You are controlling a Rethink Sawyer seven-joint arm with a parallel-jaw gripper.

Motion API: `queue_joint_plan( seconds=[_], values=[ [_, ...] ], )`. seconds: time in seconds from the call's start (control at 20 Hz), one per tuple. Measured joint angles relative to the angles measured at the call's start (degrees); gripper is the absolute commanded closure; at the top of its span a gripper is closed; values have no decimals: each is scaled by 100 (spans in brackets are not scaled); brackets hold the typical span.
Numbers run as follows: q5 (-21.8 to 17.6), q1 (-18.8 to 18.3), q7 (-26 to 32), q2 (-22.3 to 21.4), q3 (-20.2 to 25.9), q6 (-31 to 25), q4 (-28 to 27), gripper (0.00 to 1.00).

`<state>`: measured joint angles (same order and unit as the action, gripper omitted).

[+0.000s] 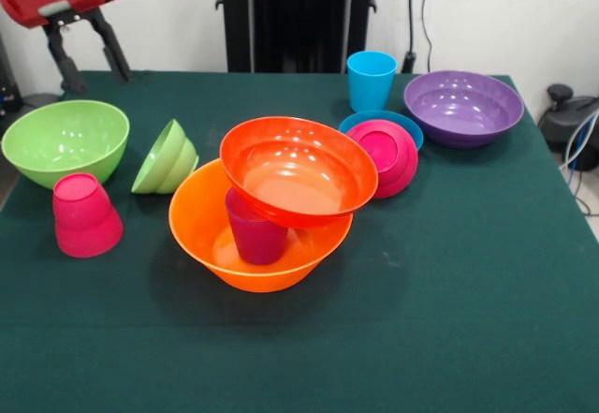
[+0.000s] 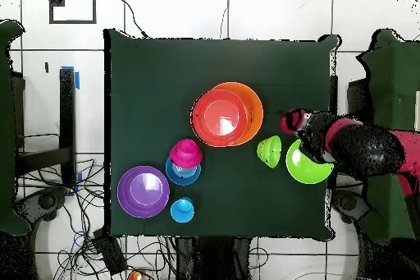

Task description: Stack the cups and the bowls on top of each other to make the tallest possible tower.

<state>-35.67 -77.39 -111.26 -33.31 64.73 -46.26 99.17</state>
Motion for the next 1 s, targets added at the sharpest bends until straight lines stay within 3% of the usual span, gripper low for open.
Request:
queue_joint_plan(
  seconds=[0.3,0.4,0.6,0.8,1.0],
  values=[
    [-379,506,0,-176,-536,0,-424,0],
    [-644,843,0,-251,-875,1,-653,0],
    [-779,1116,0,-261,-1129,-1,-848,0],
    [-766,1206,0,-260,-1235,1,-934,0],
    [-679,1067,0,-214,-1237,0,-938,0]
  ],
)
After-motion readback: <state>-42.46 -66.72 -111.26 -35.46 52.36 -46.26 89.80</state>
